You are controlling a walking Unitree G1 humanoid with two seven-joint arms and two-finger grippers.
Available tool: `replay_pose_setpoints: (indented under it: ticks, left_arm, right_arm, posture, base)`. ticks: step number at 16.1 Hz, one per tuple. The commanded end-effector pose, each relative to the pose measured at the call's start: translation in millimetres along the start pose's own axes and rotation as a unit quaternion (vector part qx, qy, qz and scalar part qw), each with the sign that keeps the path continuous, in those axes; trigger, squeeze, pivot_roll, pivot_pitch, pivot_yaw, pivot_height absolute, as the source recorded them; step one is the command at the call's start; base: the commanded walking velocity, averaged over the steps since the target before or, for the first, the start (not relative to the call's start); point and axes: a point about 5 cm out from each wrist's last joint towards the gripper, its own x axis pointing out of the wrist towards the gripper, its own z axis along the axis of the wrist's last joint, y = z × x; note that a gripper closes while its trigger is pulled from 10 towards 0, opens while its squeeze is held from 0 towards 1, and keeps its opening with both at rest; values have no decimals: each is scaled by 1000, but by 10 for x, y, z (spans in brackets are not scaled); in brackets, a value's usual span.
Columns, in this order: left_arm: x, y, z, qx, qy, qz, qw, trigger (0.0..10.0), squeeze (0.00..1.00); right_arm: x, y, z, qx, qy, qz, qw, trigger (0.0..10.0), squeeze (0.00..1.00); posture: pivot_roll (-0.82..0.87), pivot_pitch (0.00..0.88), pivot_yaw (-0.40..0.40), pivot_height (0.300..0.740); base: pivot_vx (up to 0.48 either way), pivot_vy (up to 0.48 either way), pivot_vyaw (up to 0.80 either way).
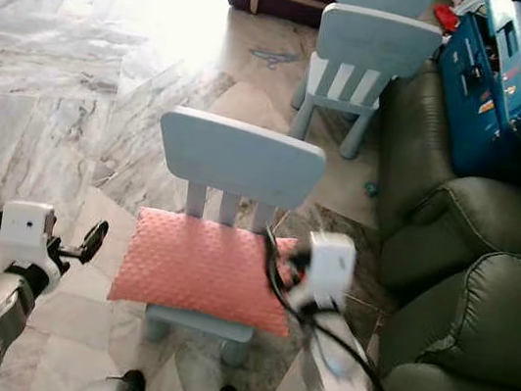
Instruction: Move the pillow to the sofa
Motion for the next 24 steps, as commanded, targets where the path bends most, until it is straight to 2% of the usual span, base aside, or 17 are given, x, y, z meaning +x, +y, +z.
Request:
replay_pose_setpoints:
  ticks: [1,2,3,4,5,7,8,11,13,14,15,16,17,20,21,22,24]
  left_arm:
    - [-57,-8,-27,-3,-5,-9,1000,10000,0]
    - [-75,-4,-45,9,-5,-5,1000,10000,0]
    - [-131,-23,-76,-6,-7,-28,1000,10000,0]
    - [-228,-54,-85,-77,-46,-64,994,10000,0]
    - [-289,0,-107,1,-67,-61,996,10000,0]
    - [-355,55,-199,-17,-52,-48,997,10000,0]
    - [-361,24,-192,-10,-63,-71,995,10000,0]
    - [-311,-7,-193,-15,-61,-73,995,10000,0]
    - [-255,-20,-175,17,-64,-55,996,10000,0]
    - [-228,17,-187,48,-51,-24,997,10000,0]
    - [-210,50,-214,91,-19,-1,996,10000,0]
    - [-201,74,-232,103,3,-18,994,10000,0]
    - [-196,109,-222,65,2,-27,998,10000,0]
    - [-169,142,-224,30,-1,0,1000,10000,0]
    - [-137,154,-233,43,13,17,999,10000,0]
    - [-97,165,-210,32,13,31,999,10000,0]
    - [-4,104,-125,30,4,17,999,10000,0]
  right_arm:
    - [-69,-111,-62,-10,9,-15,1000,10000,0]
    - [-92,-139,-73,-15,11,-17,1000,10000,0]
    - [-120,-178,-80,-16,14,-23,999,10000,0]
    - [-149,-201,-74,-17,14,-26,999,10000,0]
    - [-168,-205,-65,-18,13,-26,999,10000,0]
    - [-183,-205,-53,-18,12,-27,999,10000,0]
    - [-160,-190,-20,-14,5,-29,999,10000,0]
    - [-115,-156,24,-13,-8,-28,1000,10000,0]
    - [-94,-153,46,-12,-12,-29,999,10000,0]
    - [-92,-156,41,-12,-12,-30,999,10000,0]
    - [-88,-151,37,-12,-11,-31,999,10000,0]
    - [-78,-136,40,-11,-12,-31,999,10000,0]
    - [-57,-116,55,-9,-15,-30,999,10000,0]
    - [-43,-105,72,-8,-18,-30,999,10000,0]
    - [-29,-114,90,-7,-22,-33,999,10000,0]
    - [-5,-124,113,-7,-26,-37,999,10000,0]
    - [32,-118,140,-5,-31,-39,999,10000,0]
  posture:
    - [-10,273,-52,740]
    - [-10,274,-52,740]
    - [-10,277,-49,740]
    - [-7,277,-46,740]
    - [-6,278,-45,740]
    - [-3,279,-45,740]
    - [-4,274,-45,740]
    - [-7,267,-44,740]
    - [-4,266,-45,740]
    - [-2,266,-44,740]
    - [1,265,-43,740]
    - [-2,264,-43,740]
    - [-2,263,-44,740]
    - [-3,261,-46,740]
    - [-2,259,-47,740]
    - [-2,257,-47,740]
    - [-2,254,-49,740]
  base:
    - [0,0,0]
    - [0,0,0]
    - [0,0,0]
    - [0,0,0]
    - [0,0,0]
    - [0,0,0]
    - [0,0,0]
    - [0,0,0]
    - [0,0,0]
    - [0,0,0]
    - [0,0,0]
    - [0,0,0]
    - [0,0,0]
    - [0,0,0]
    - [0,0,0]
    - [0,0,0]
    - [0,0,0]
